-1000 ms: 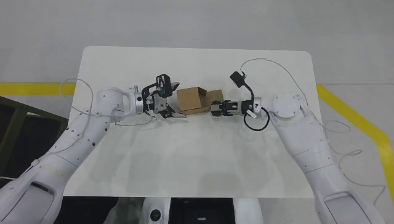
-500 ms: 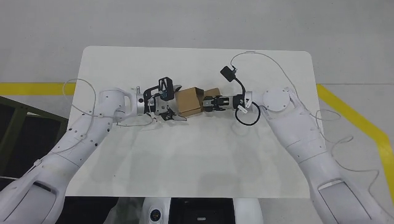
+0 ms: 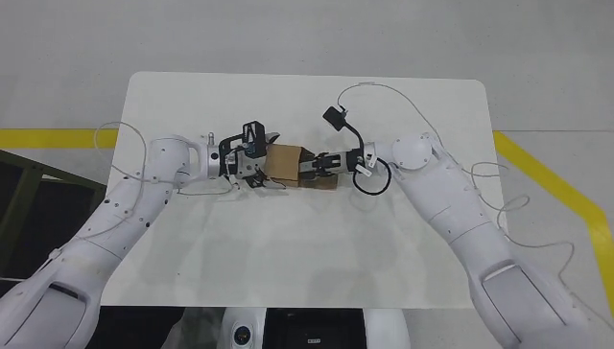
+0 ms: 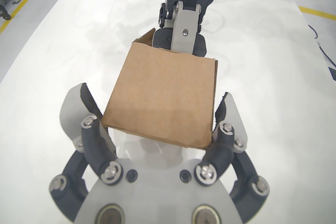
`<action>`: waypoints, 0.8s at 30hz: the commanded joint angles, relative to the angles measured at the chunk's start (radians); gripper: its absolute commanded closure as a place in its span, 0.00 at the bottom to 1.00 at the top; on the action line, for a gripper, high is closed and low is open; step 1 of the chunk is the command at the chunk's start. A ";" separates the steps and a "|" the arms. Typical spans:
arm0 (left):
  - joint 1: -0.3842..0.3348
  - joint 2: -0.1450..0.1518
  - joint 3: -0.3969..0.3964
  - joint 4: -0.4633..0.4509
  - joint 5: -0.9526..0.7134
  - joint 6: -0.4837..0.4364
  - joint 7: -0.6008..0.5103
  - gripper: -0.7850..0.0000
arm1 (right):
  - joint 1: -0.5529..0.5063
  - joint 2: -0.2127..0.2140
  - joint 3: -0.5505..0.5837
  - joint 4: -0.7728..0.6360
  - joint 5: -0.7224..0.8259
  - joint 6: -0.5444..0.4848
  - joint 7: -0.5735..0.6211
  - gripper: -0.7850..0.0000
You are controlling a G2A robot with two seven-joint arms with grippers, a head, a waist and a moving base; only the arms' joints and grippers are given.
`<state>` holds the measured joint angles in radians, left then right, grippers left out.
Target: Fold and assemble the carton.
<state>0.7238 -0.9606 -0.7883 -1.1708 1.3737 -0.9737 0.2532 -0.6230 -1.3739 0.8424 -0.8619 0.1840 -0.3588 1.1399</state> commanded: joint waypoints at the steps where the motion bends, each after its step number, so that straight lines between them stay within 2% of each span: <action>1: 0.004 0.003 -0.008 -0.004 0.015 -0.003 0.010 0.00 | 0.004 -0.002 -0.003 0.007 0.004 -0.004 0.007 1.00; 5: 0.013 0.007 -0.020 -0.008 0.040 -0.011 0.022 0.00 | 0.015 0.005 0.016 0.022 0.008 0.009 0.027 1.00; 11: 0.020 0.009 -0.030 -0.006 0.058 -0.023 0.031 0.00 | 0.010 0.040 0.069 -0.005 -0.042 0.058 0.081 1.00; 15: 0.022 0.008 -0.034 -0.005 0.059 -0.032 0.032 0.00 | -0.003 0.055 0.093 -0.026 -0.076 0.072 0.065 1.00; 24: 0.027 0.005 -0.046 -0.002 0.061 -0.030 0.026 0.00 | 0.030 0.021 0.038 0.037 -0.058 0.024 -0.032 1.00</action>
<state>0.7503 -0.9551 -0.8325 -1.1742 1.4356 -1.0045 0.2802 -0.5996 -1.3479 0.8882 -0.8352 0.1224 -0.3324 1.1110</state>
